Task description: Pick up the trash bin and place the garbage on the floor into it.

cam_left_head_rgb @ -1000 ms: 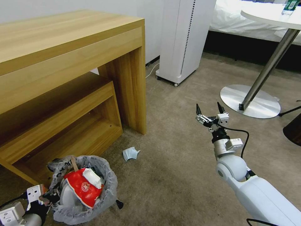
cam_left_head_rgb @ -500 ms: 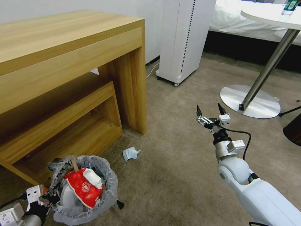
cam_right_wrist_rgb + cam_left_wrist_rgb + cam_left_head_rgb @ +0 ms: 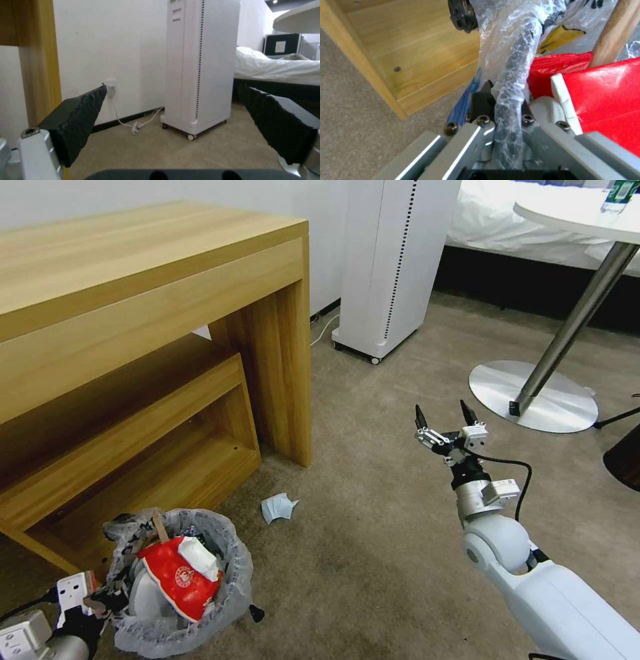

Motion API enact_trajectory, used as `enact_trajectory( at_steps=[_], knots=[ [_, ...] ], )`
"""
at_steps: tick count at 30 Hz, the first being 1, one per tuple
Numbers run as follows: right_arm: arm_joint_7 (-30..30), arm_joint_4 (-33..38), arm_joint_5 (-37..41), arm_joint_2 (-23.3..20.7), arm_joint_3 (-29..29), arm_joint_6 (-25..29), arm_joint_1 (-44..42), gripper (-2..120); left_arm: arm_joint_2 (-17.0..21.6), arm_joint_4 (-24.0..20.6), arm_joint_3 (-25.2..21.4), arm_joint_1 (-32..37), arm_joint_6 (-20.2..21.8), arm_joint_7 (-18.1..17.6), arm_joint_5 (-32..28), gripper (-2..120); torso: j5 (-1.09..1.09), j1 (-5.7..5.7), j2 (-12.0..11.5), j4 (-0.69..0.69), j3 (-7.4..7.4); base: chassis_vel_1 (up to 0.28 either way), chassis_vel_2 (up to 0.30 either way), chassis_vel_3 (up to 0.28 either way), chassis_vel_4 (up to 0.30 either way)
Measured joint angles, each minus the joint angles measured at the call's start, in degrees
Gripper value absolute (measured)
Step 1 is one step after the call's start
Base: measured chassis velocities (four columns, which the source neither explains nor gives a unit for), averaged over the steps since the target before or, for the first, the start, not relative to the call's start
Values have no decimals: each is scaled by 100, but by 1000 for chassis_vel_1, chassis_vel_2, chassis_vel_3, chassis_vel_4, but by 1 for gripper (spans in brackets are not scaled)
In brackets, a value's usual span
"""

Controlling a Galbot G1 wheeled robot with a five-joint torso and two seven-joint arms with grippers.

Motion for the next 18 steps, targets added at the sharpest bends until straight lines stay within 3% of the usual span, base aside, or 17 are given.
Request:
enact_trajectory(
  at_steps=[18],
  knots=[
    [-76,-91,26,1,-39,64,68,100,108,-215,137,231,25,270,275,1,0,1,0,0,0,-55,63,58,-60]
  ],
)
